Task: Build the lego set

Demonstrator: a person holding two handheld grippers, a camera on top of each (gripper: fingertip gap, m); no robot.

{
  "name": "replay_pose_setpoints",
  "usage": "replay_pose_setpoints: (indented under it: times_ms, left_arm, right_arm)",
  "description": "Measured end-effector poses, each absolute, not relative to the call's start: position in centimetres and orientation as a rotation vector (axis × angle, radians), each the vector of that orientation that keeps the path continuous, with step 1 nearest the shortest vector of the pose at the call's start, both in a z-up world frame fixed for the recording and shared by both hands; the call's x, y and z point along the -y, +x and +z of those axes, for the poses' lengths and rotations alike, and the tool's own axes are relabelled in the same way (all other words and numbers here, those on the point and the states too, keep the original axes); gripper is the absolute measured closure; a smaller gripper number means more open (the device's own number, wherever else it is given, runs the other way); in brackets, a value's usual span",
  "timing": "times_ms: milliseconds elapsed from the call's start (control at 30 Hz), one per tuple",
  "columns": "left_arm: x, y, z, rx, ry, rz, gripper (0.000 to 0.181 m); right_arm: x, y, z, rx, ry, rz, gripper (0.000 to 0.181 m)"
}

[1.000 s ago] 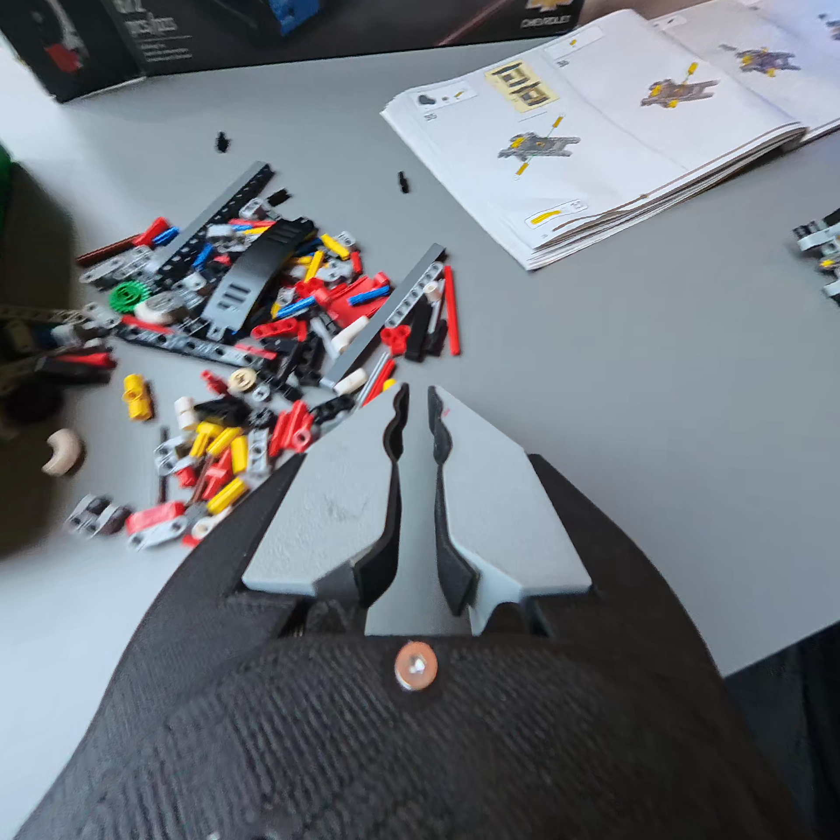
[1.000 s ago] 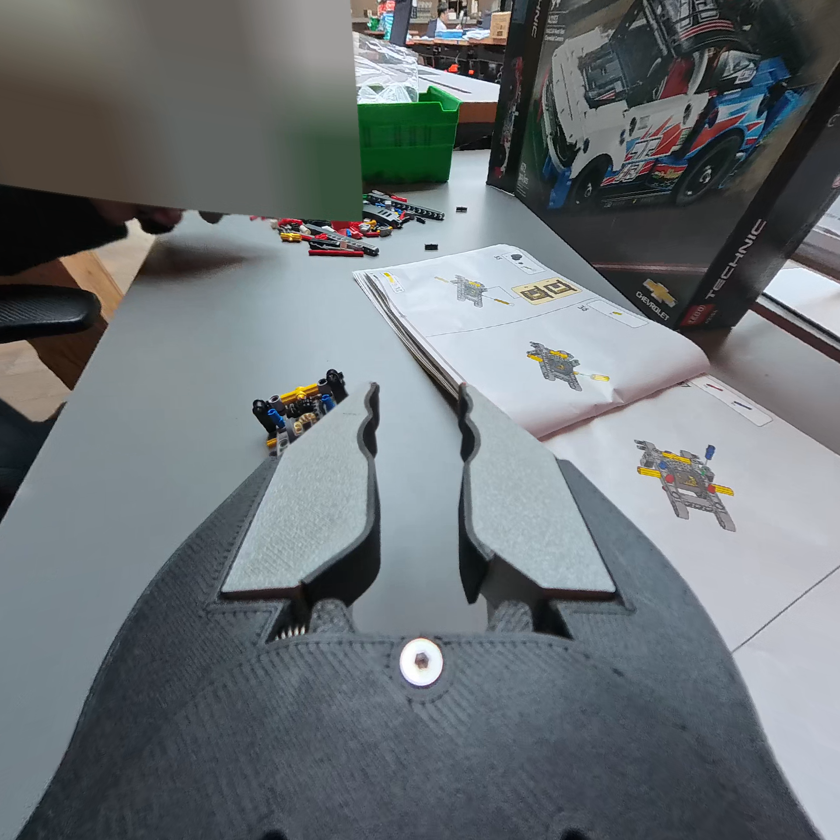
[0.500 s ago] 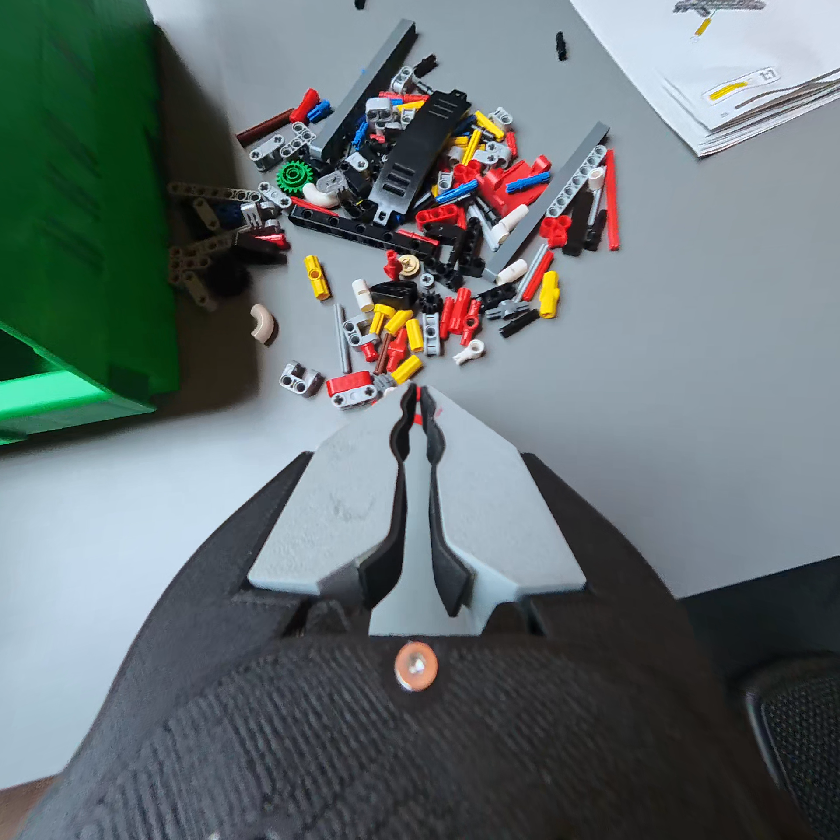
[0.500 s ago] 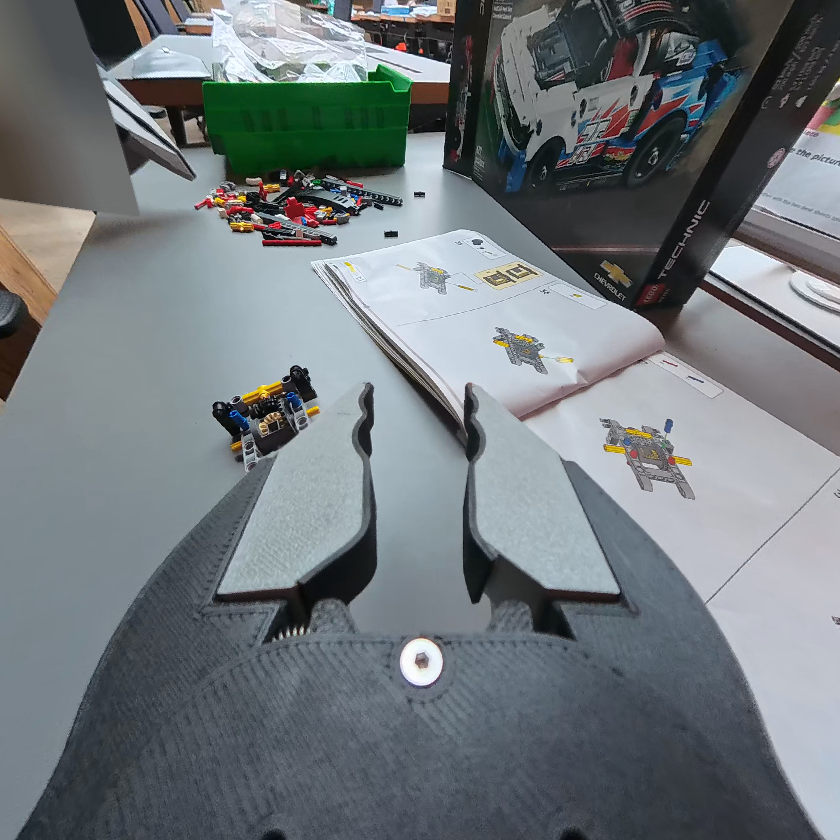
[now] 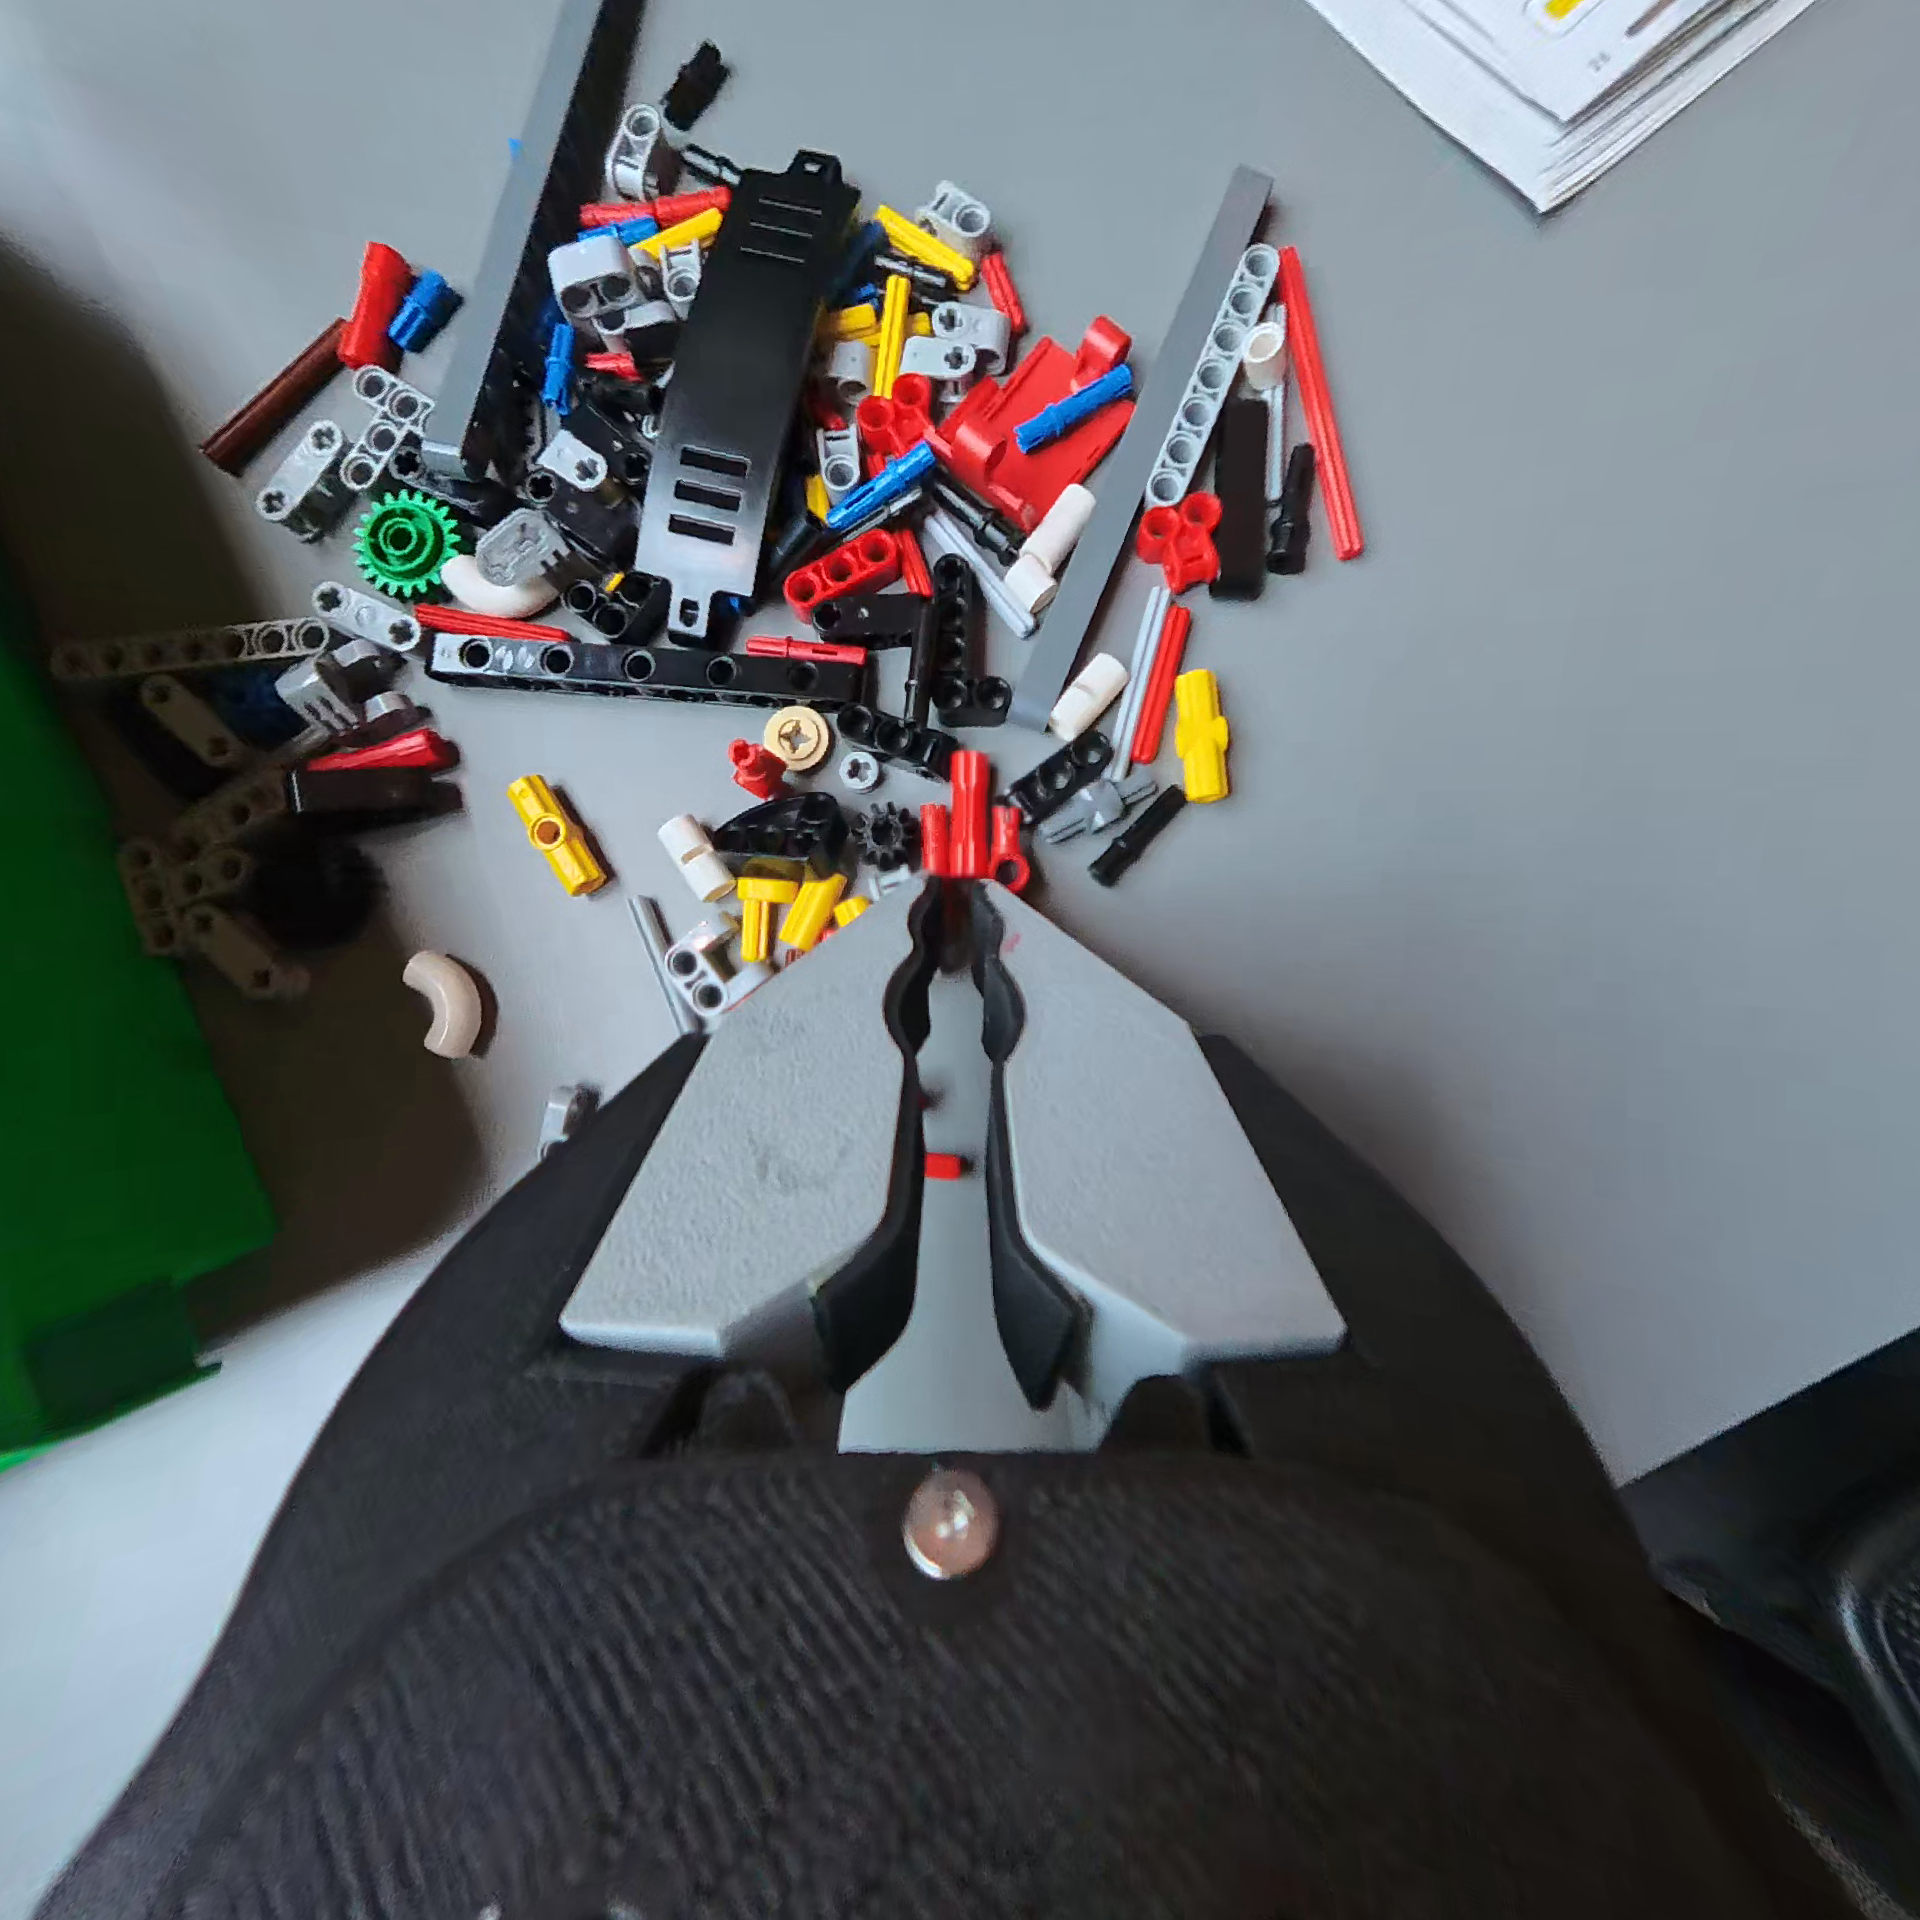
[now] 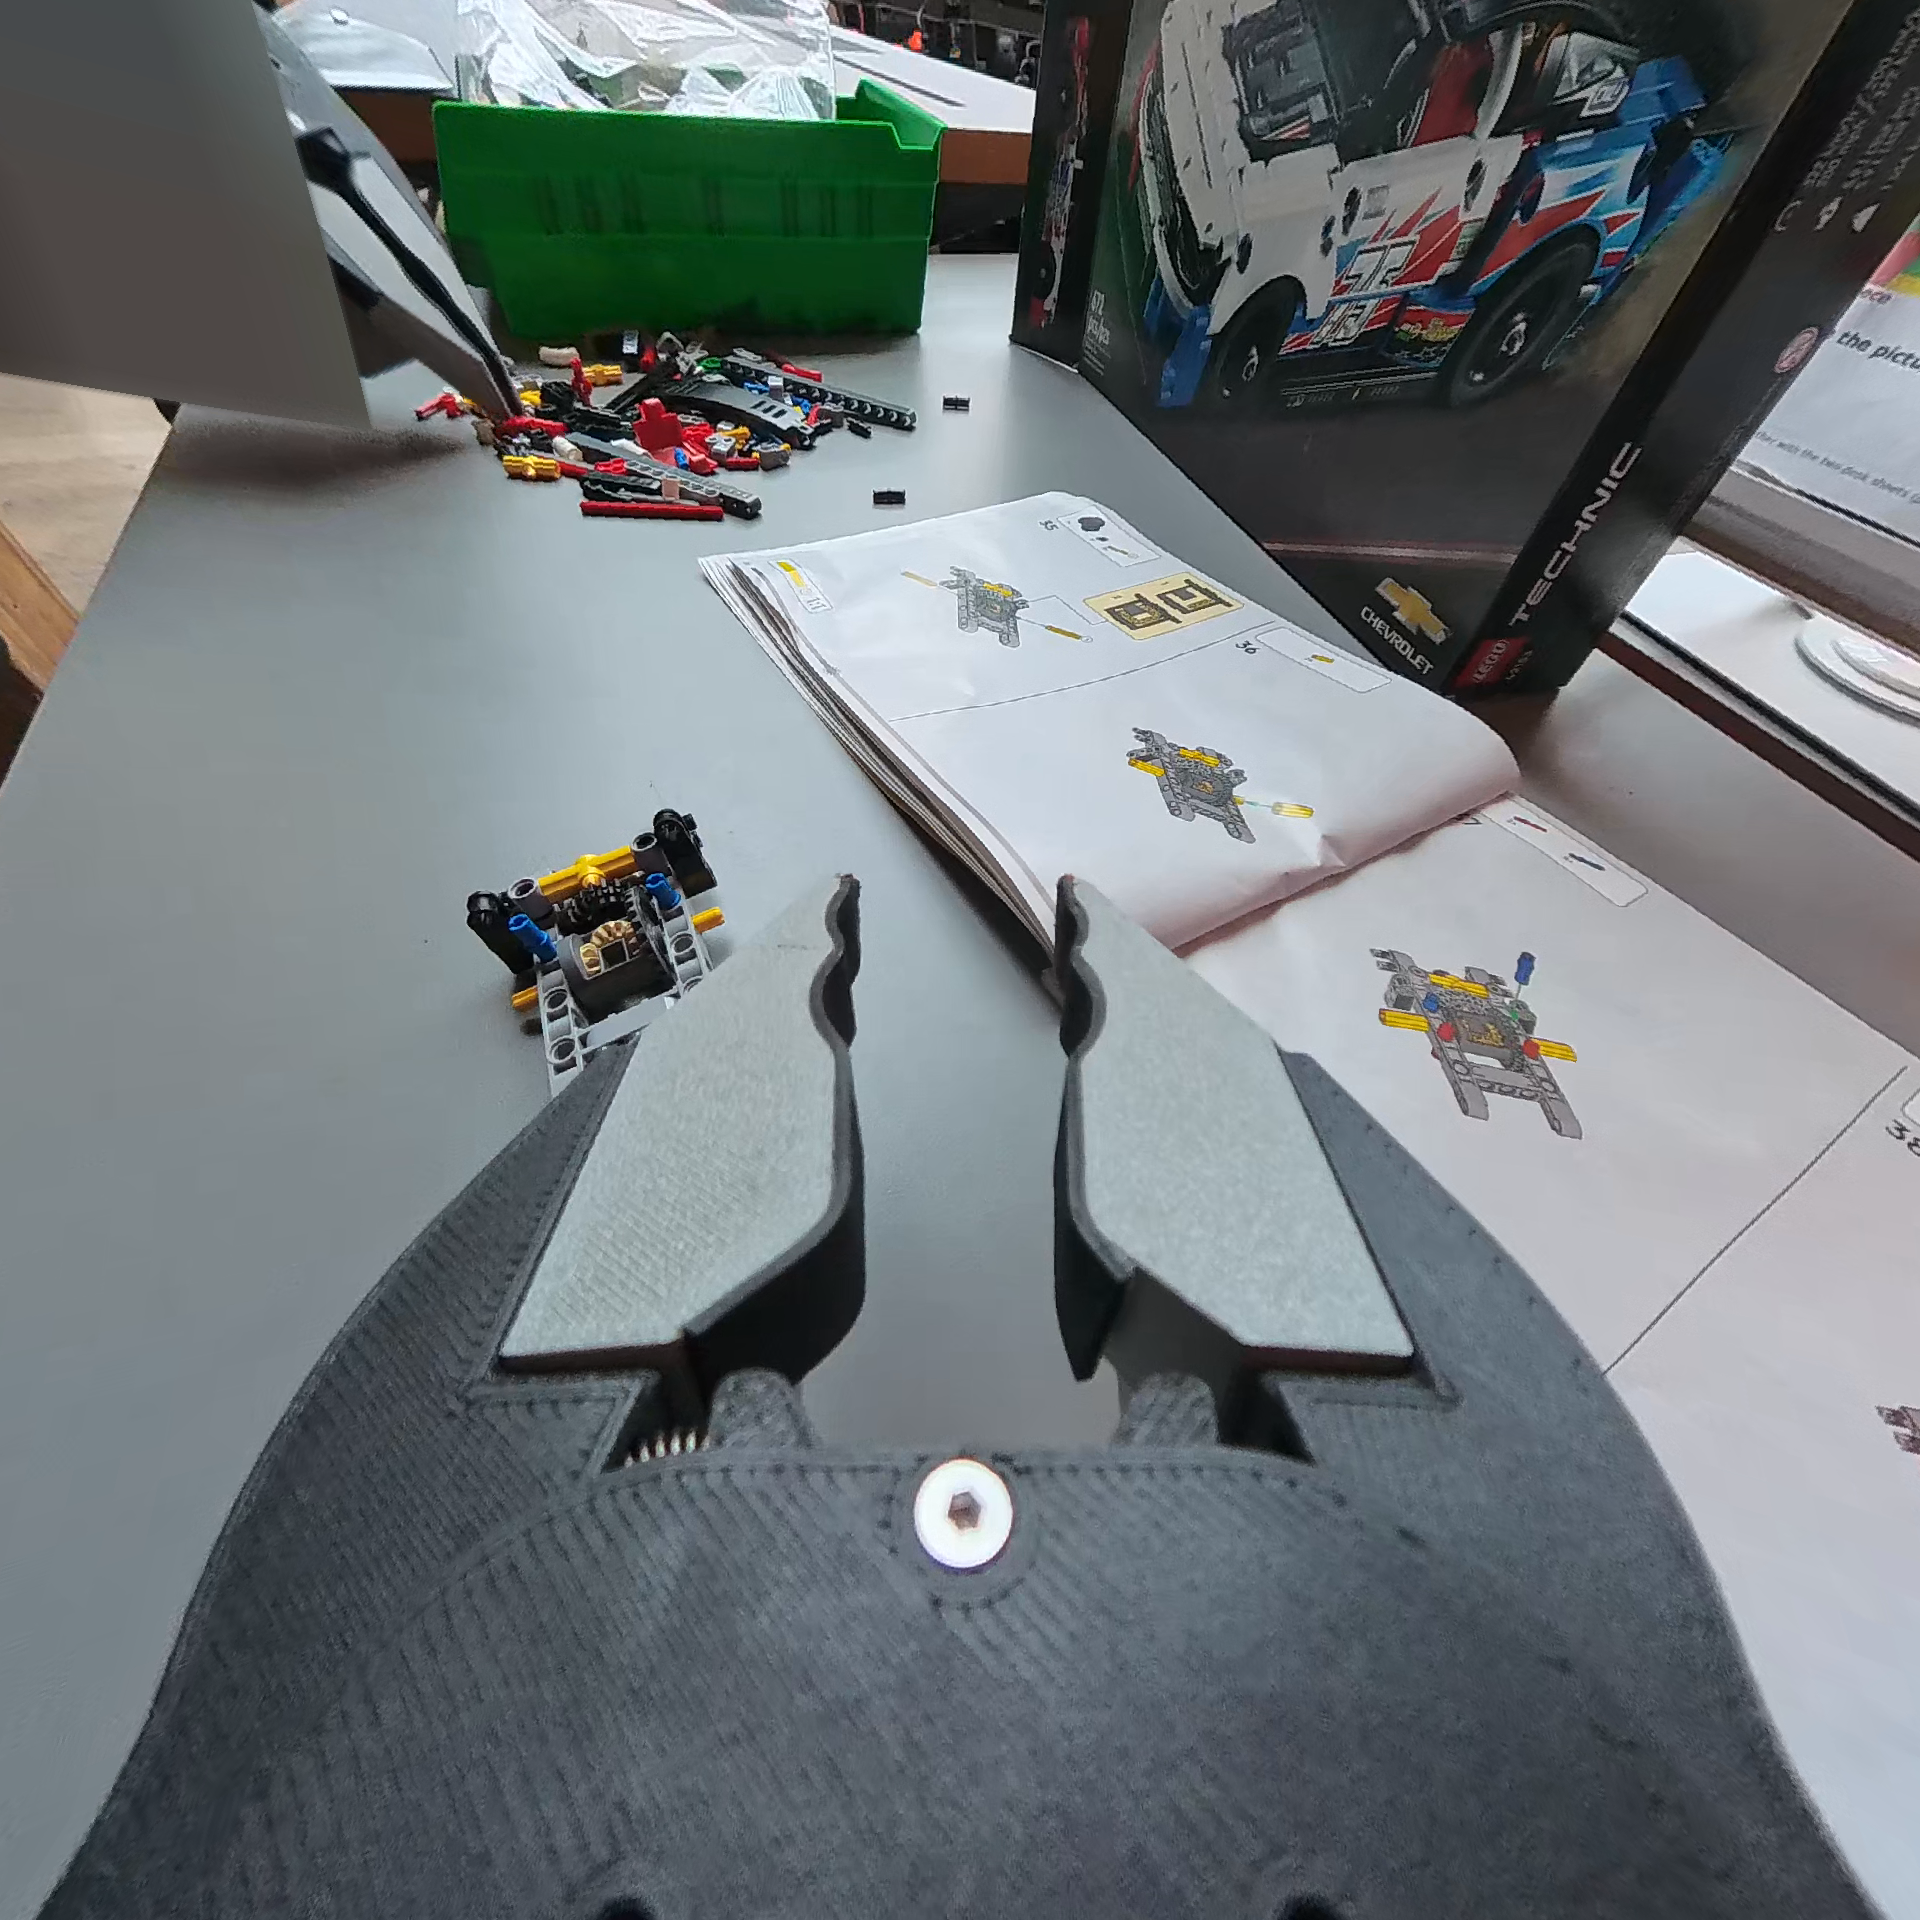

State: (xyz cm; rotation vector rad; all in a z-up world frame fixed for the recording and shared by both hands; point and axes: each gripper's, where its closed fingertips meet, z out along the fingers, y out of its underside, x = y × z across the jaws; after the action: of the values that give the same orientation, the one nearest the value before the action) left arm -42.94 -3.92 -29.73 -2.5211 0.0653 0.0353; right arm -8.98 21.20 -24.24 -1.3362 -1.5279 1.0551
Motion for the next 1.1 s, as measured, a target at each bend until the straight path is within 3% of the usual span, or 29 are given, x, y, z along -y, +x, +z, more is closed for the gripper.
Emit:
replay_pose_setpoints:
  times_ms: [567,700,867,1033,1100]
  left_arm:
    - [3.5,-43.8,-30.2,-0.165,-2.598,0.110,0.179]
    - [4.1,-44.2,-27.8,-0.137,-2.553,0.179,0.179]
    - [0.0,-33.8,-24.4,-0.274,-2.383,-0.066,0.180]
    - [-5.4,-22.6,-30.6,-0.450,-2.485,-0.166,0.178]
    - [-6.9,-20.9,-30.5,-0.424,-2.448,-0.218,0.179]
  right_arm:
    - [-21.4,-8.6,-23.5,1.488,-1.335,1.136,0.151]
    - [-21.5,-8.4,-23.3,1.473,-1.335,1.157,0.151]
    - [-21.3,-8.5,-23.5,1.490,-1.337,1.146,0.152]
    - [-21.2,-8.5,-23.6,1.499,-1.331,1.133,0.152]
    - [-21.2,-8.5,-23.6,1.499,-1.330,1.129,0.153]
